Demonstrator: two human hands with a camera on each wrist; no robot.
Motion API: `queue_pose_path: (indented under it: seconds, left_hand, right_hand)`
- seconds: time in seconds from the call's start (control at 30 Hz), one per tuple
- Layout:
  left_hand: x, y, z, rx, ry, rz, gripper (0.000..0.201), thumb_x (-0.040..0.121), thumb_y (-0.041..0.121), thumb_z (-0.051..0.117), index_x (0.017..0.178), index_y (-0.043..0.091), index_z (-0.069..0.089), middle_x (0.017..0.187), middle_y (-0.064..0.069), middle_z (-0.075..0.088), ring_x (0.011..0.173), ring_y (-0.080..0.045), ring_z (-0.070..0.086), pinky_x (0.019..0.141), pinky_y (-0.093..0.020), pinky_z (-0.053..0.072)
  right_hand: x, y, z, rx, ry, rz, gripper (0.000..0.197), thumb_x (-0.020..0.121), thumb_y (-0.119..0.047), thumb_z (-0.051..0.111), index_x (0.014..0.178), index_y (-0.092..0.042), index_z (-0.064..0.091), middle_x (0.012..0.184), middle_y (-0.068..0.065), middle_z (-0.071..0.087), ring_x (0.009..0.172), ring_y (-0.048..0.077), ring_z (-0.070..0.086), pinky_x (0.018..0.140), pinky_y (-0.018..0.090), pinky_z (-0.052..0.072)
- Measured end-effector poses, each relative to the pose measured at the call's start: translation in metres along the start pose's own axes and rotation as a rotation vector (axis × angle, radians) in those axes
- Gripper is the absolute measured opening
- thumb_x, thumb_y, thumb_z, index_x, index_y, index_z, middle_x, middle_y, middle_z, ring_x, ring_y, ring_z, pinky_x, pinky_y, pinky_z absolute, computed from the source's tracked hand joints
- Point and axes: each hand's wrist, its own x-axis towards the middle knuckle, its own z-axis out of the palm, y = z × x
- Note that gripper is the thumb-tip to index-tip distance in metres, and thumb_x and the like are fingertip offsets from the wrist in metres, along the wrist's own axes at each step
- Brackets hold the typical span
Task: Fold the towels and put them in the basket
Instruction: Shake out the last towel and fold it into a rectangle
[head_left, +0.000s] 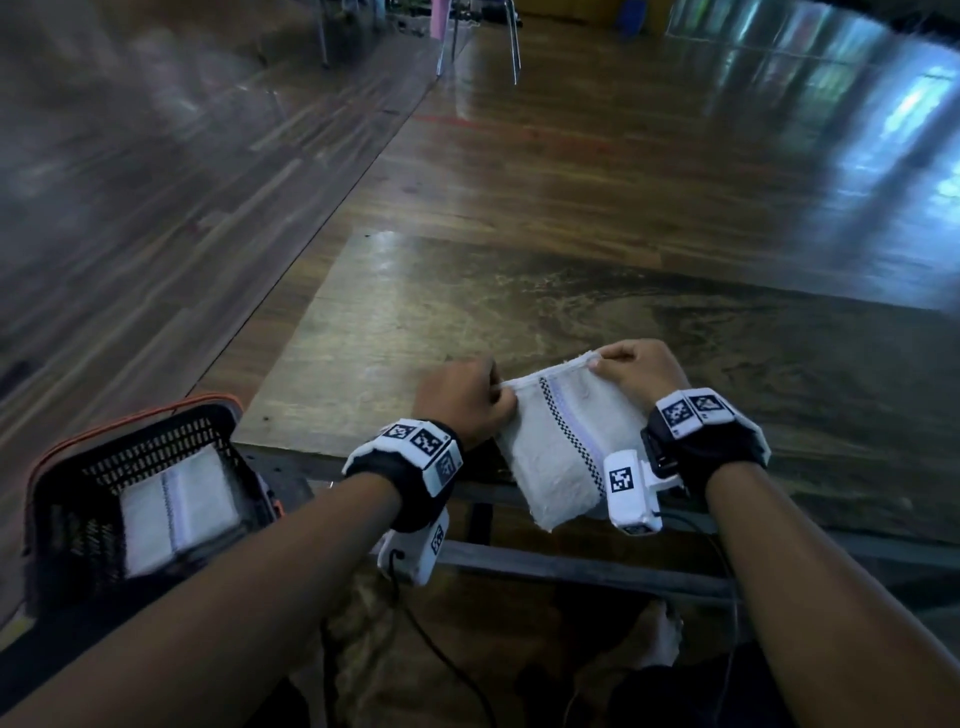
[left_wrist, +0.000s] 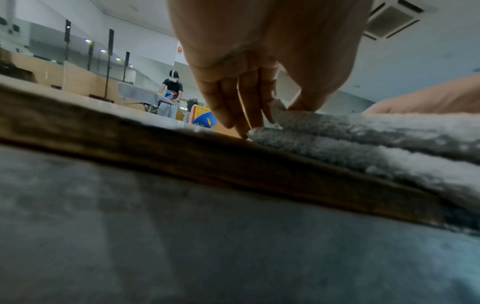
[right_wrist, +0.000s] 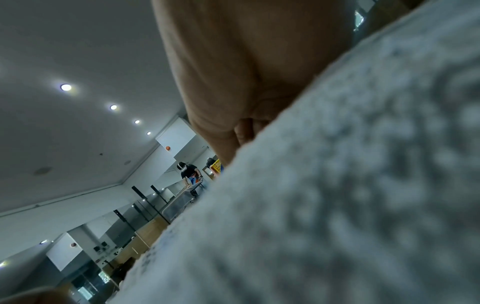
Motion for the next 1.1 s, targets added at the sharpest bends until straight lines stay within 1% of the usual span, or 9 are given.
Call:
queue_pose_path:
  seconds: [0.27,0.37,0.5,0.57,0.7,0.77,0.83,0.97,1.1]
  left_hand:
    - [0.001,-0.003,-0.003,-0.143,0.009,-0.025,0.02,0.077,0.026,0.057,0.069,0.013,0.045,0.074,-0.008,0.056,0.072,-0.029,0.054,0.06,-0.034,0.043]
    - [-0.002,-0.006,-0.002,-0.056,-0.011,-0.038,0.017,0.079,0.026,0.057,0.077,0.012,0.05,0.088,-0.011,0.057,0.082,-0.03,0.055,0.065,-0.034,0.044]
    - [-0.001,-0.011,-0.004,0.001,-0.054,-0.101,0.02,0.087,0.028,0.055,0.099,0.011,0.055,0.107,-0.01,0.055,0.095,-0.031,0.056,0.078,-0.038,0.048]
    - [0.002,-0.011,-0.006,0.009,-0.075,-0.076,0.015,0.088,0.023,0.054,0.095,0.01,0.06,0.106,-0.011,0.059,0.096,-0.032,0.057,0.08,-0.038,0.049]
    - [0.01,-0.008,-0.012,0.145,-0.129,0.027,0.014,0.087,0.016,0.052,0.091,0.012,0.064,0.103,-0.01,0.061,0.091,-0.03,0.058,0.073,-0.033,0.046]
    - [0.015,-0.007,-0.016,0.243,-0.197,0.123,0.018,0.089,0.019,0.049,0.096,0.012,0.064,0.107,-0.01,0.059,0.096,-0.031,0.058,0.075,-0.034,0.045]
    - [0.017,-0.009,-0.021,0.281,-0.264,0.22,0.022,0.092,0.021,0.046,0.103,0.012,0.063,0.109,-0.011,0.059,0.1,-0.031,0.057,0.081,-0.038,0.048]
    - [0.015,-0.015,-0.028,0.209,-0.302,0.343,0.021,0.091,0.016,0.05,0.102,0.005,0.064,0.104,-0.014,0.06,0.096,-0.029,0.057,0.083,-0.037,0.045]
    - [0.012,-0.02,-0.027,0.166,-0.264,0.327,0.019,0.091,0.018,0.053,0.101,0.006,0.065,0.104,-0.01,0.061,0.094,-0.027,0.058,0.081,-0.034,0.045]
  right_hand:
    - [0.0,-0.007,0.003,-0.104,0.014,-0.056,0.02,0.083,-0.025,0.068,0.095,-0.011,0.073,0.094,0.004,0.071,0.083,0.013,0.061,0.074,0.022,0.041]
    - [-0.003,-0.009,0.006,-0.138,0.02,-0.062,0.02,0.083,-0.029,0.068,0.095,-0.013,0.072,0.097,0.005,0.071,0.084,0.012,0.06,0.074,0.023,0.041]
    - [-0.012,-0.015,0.005,-0.272,-0.09,-0.091,0.027,0.087,-0.03,0.061,0.107,-0.013,0.068,0.107,0.005,0.068,0.091,0.014,0.058,0.076,0.024,0.039]
    - [-0.02,-0.017,-0.001,-0.286,-0.141,-0.085,0.031,0.087,-0.027,0.062,0.114,-0.014,0.063,0.108,0.005,0.066,0.09,0.012,0.055,0.074,0.023,0.04]
    - [-0.046,-0.011,-0.016,-0.227,-0.349,-0.035,0.028,0.086,-0.019,0.063,0.113,-0.013,0.06,0.087,0.006,0.067,0.064,0.015,0.064,0.052,0.025,0.05]
    - [-0.057,-0.005,-0.017,-0.257,-0.395,-0.064,0.026,0.087,-0.02,0.062,0.112,-0.013,0.06,0.078,0.006,0.069,0.059,0.014,0.064,0.056,0.025,0.049]
    - [-0.062,0.0,-0.016,-0.293,-0.348,-0.107,0.025,0.086,-0.022,0.063,0.11,-0.014,0.062,0.073,0.001,0.067,0.062,0.013,0.064,0.064,0.026,0.048]
    - [-0.057,0.001,-0.015,-0.281,-0.295,-0.131,0.02,0.085,-0.02,0.065,0.102,-0.011,0.064,0.086,0.005,0.067,0.077,0.018,0.064,0.077,0.032,0.051]
    - [-0.053,0.004,-0.015,-0.234,-0.27,-0.203,0.009,0.086,-0.019,0.061,0.094,-0.015,0.059,0.083,0.0,0.062,0.073,0.015,0.06,0.071,0.03,0.049]
